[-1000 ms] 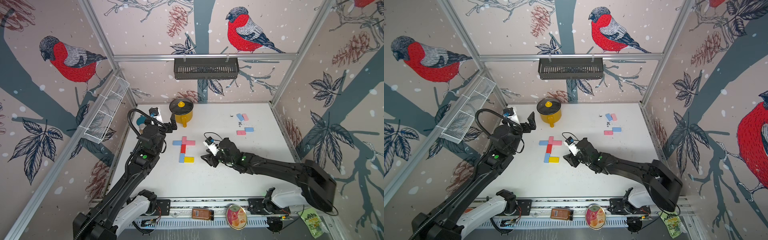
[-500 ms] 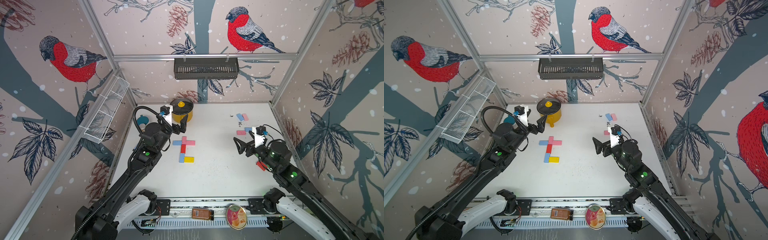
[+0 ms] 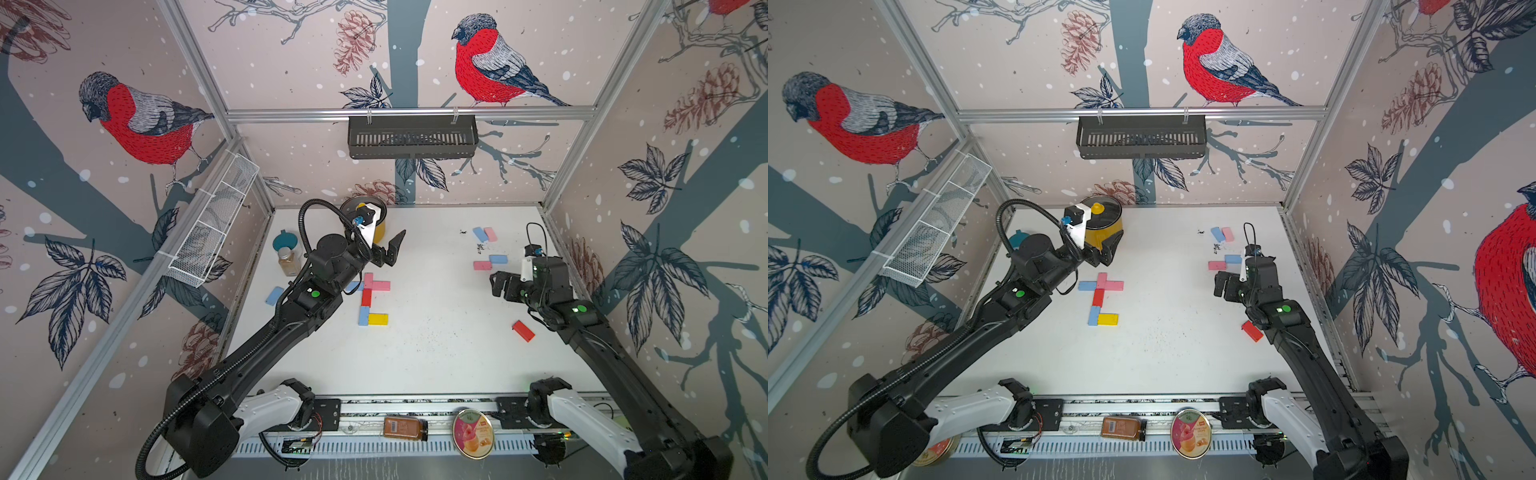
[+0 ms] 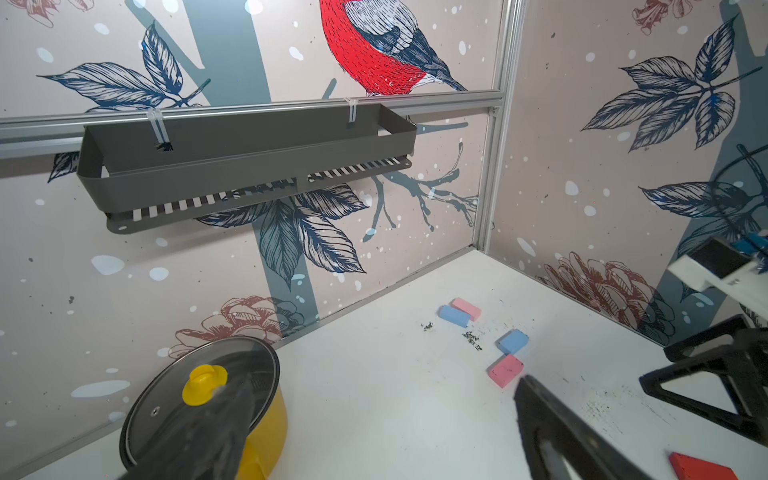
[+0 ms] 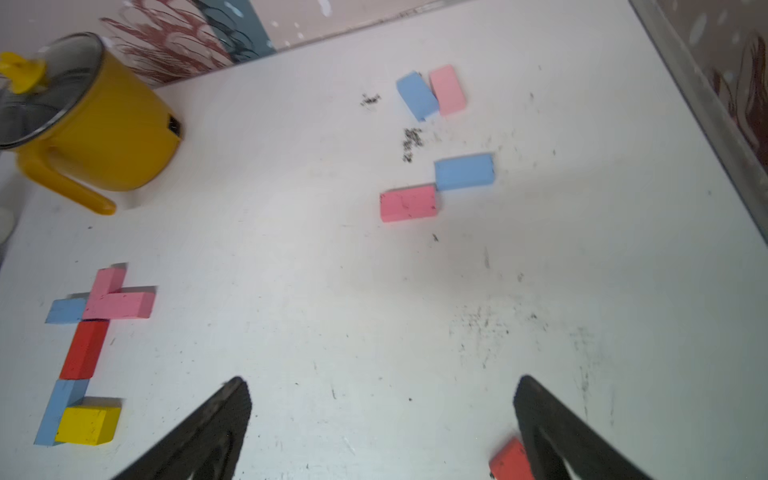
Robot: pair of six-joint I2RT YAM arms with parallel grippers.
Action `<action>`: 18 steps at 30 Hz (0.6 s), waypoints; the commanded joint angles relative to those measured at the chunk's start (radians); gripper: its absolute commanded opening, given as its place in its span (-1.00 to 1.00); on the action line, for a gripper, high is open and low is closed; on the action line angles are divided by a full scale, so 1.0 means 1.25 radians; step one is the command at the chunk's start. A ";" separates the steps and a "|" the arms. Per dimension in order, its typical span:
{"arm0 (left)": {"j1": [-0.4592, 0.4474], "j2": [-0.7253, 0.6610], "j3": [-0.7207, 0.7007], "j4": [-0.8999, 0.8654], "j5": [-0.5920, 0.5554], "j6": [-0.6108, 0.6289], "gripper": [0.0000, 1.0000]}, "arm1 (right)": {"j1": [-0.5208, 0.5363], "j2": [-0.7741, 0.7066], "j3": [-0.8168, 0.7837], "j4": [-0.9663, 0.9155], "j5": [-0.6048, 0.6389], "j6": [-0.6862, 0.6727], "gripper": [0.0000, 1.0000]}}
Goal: Assemble the letter t with building blocks
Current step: Pick up the building block from the center of the board.
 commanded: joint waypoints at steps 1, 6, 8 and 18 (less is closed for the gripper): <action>-0.002 -0.030 -0.028 0.022 -0.019 0.019 0.95 | -0.076 0.023 -0.011 -0.038 -0.095 0.022 0.99; -0.010 -0.045 -0.039 0.014 -0.049 0.022 0.95 | -0.159 0.018 -0.052 0.005 -0.156 0.096 0.99; -0.010 -0.044 -0.037 0.012 -0.057 0.021 0.95 | -0.189 0.018 -0.099 0.041 -0.180 0.135 0.99; -0.010 -0.038 -0.034 0.002 -0.100 0.021 0.95 | -0.243 0.075 -0.177 0.102 -0.134 0.170 0.99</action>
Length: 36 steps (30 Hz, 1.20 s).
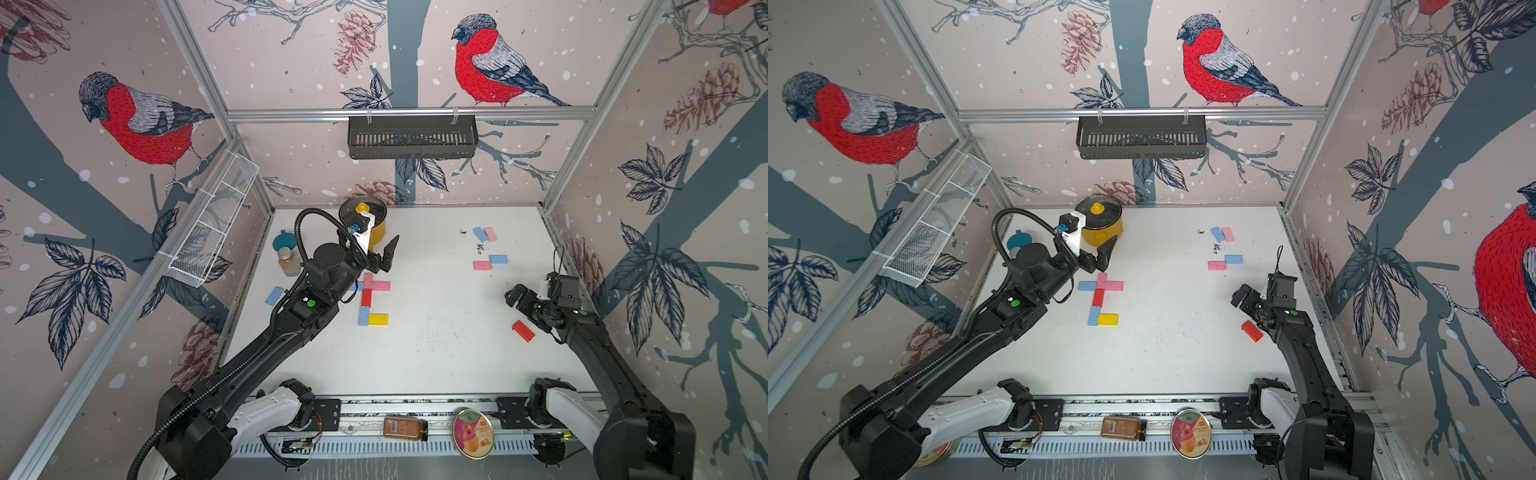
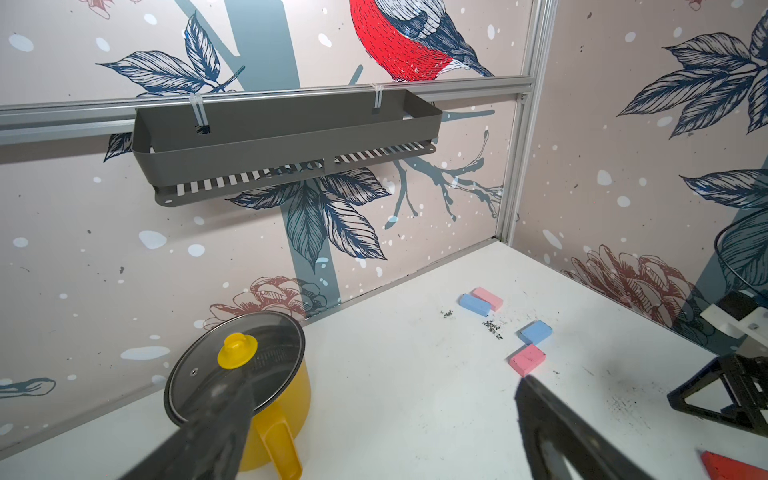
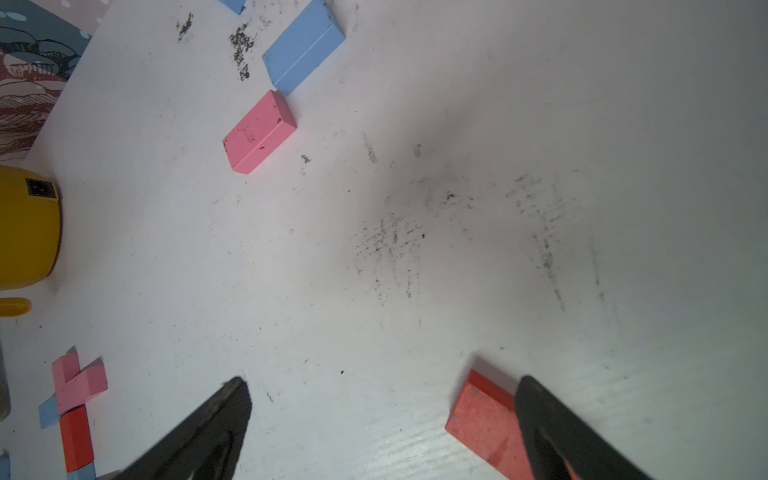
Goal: Assemble the letter t with building blocks
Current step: Pick up the building block from the center of the board.
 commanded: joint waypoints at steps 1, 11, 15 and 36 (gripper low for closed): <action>0.000 0.003 0.005 0.008 -0.017 0.012 0.95 | -0.016 0.028 -0.011 0.037 0.018 0.029 0.99; -0.001 0.016 0.015 -0.007 -0.031 0.008 0.95 | -0.027 0.107 -0.023 0.038 0.051 0.047 0.99; 0.000 0.022 0.022 -0.016 -0.038 0.008 0.95 | -0.027 0.102 -0.035 0.030 0.055 0.063 0.99; 0.000 0.029 0.027 -0.025 -0.062 0.011 0.95 | 0.166 0.017 -0.091 0.025 0.043 0.199 0.99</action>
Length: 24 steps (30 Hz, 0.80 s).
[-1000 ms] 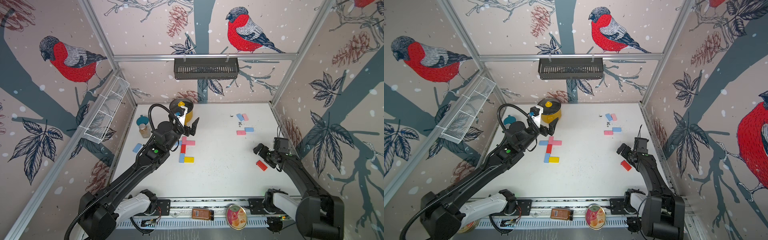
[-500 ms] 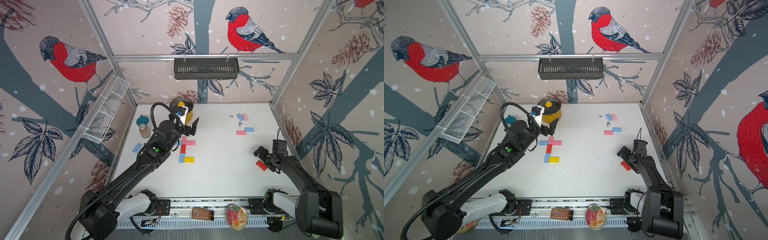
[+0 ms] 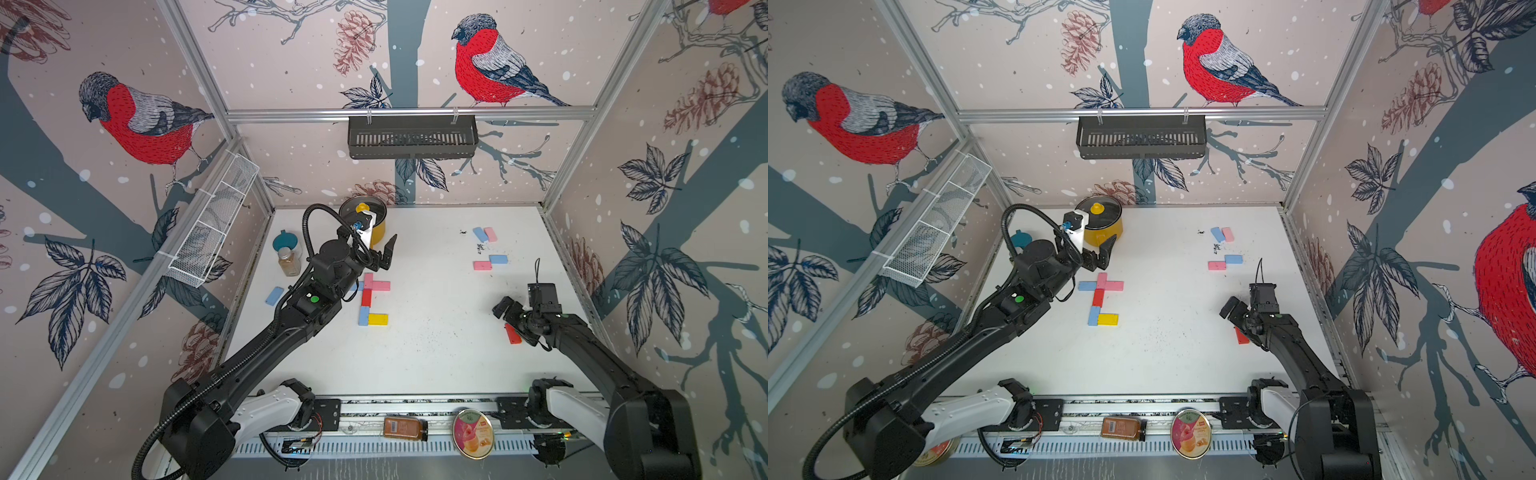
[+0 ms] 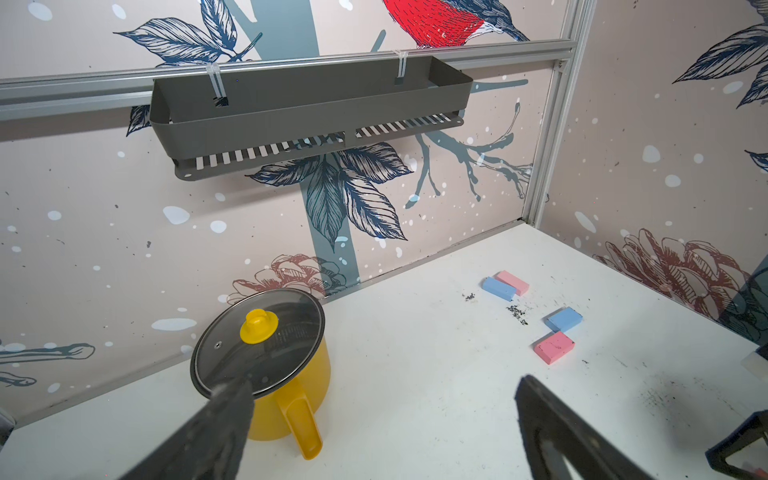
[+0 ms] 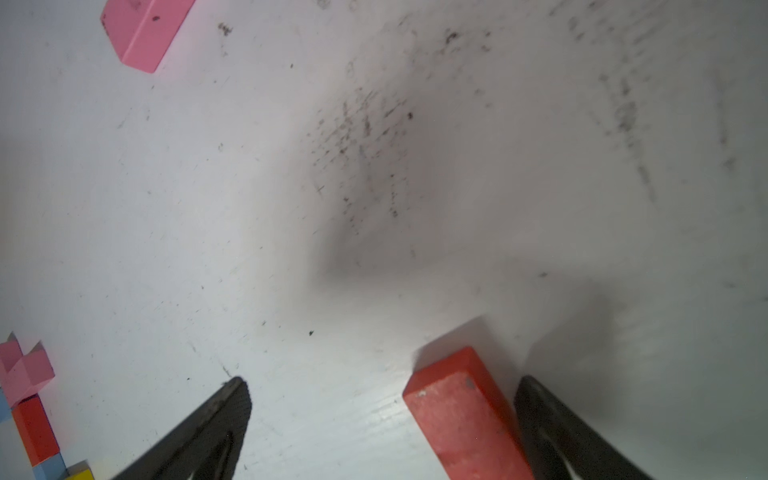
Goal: Assemble the letter t with building blocks
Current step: Pick up the building block from the center of the board.
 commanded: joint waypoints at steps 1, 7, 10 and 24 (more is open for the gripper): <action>0.000 -0.001 0.008 0.013 -0.011 0.006 0.95 | 0.030 -0.017 -0.012 0.001 0.008 0.056 0.99; 0.000 -0.003 0.009 0.012 -0.014 0.007 0.95 | 0.079 -0.016 -0.014 -0.018 0.023 0.069 0.99; 0.001 -0.005 0.008 0.012 -0.015 0.007 0.95 | 0.093 -0.019 -0.010 -0.039 0.038 0.066 0.99; 0.000 -0.005 0.012 0.007 -0.017 0.008 0.95 | 0.154 0.009 0.007 -0.118 0.110 0.045 0.61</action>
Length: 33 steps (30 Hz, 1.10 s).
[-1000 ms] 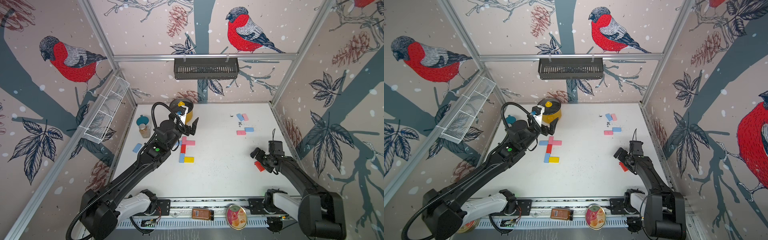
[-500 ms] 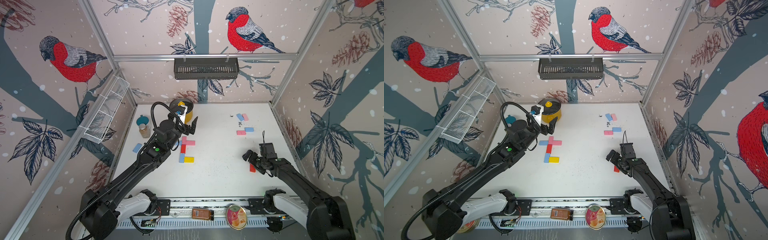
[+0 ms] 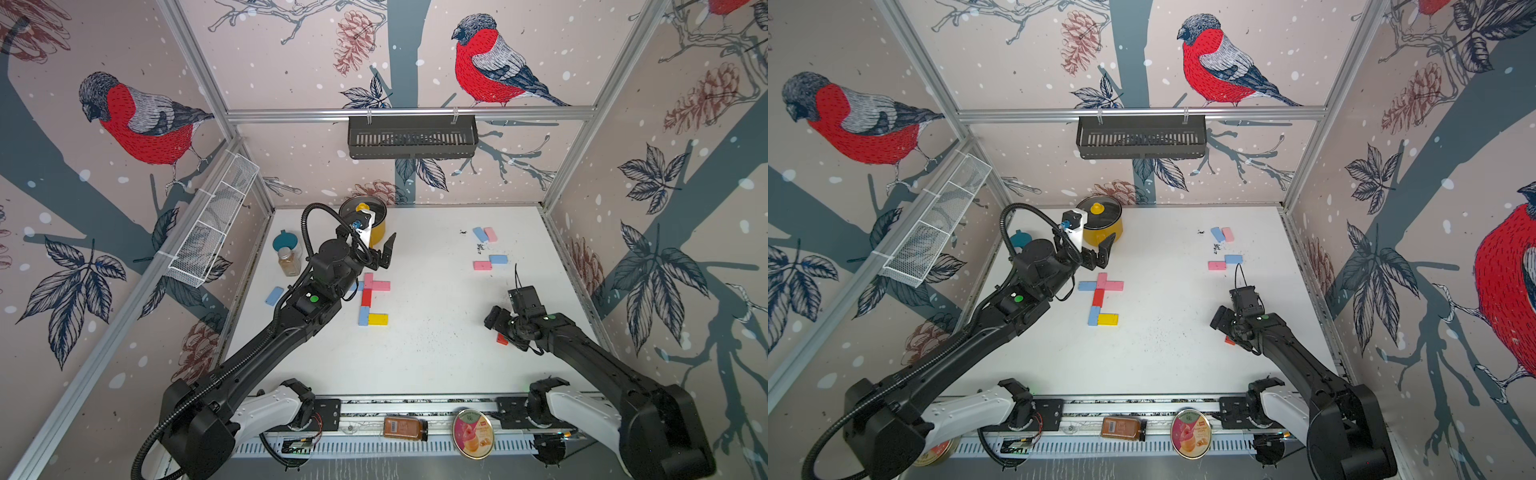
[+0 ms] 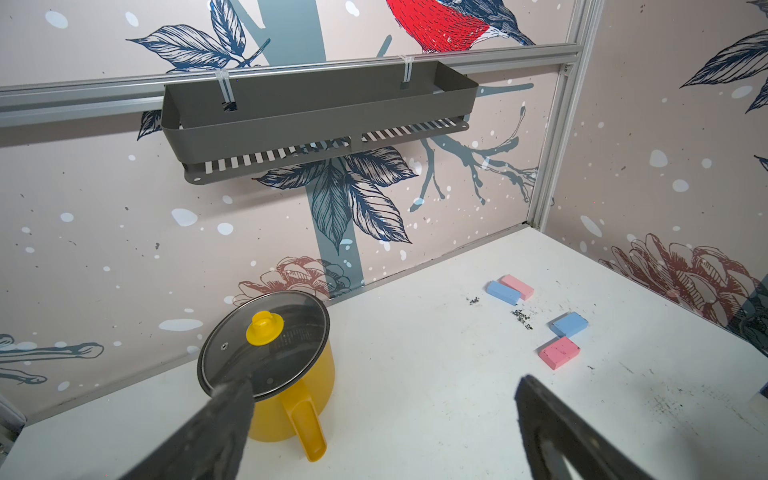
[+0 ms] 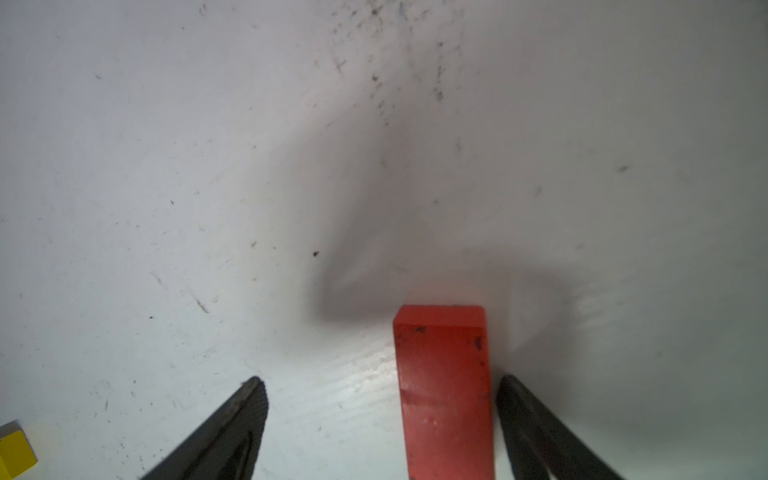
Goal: Assemble the letter t with building blocks
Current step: Pick up the building block from the center of the board.
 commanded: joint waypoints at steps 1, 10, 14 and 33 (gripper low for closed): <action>0.001 -0.004 0.007 0.007 -0.005 0.007 0.95 | 0.001 0.007 0.002 -0.044 0.034 -0.014 0.56; 0.000 -0.007 0.007 0.005 -0.012 0.012 0.95 | 0.012 0.058 0.007 -0.043 0.059 -0.028 0.03; 0.000 -0.009 0.008 0.004 -0.015 0.013 0.95 | 0.029 0.062 0.015 -0.051 0.088 -0.024 -0.02; 0.000 -0.004 0.010 -0.001 -0.022 0.018 0.95 | 0.066 0.036 0.027 -0.075 0.135 -0.011 -0.61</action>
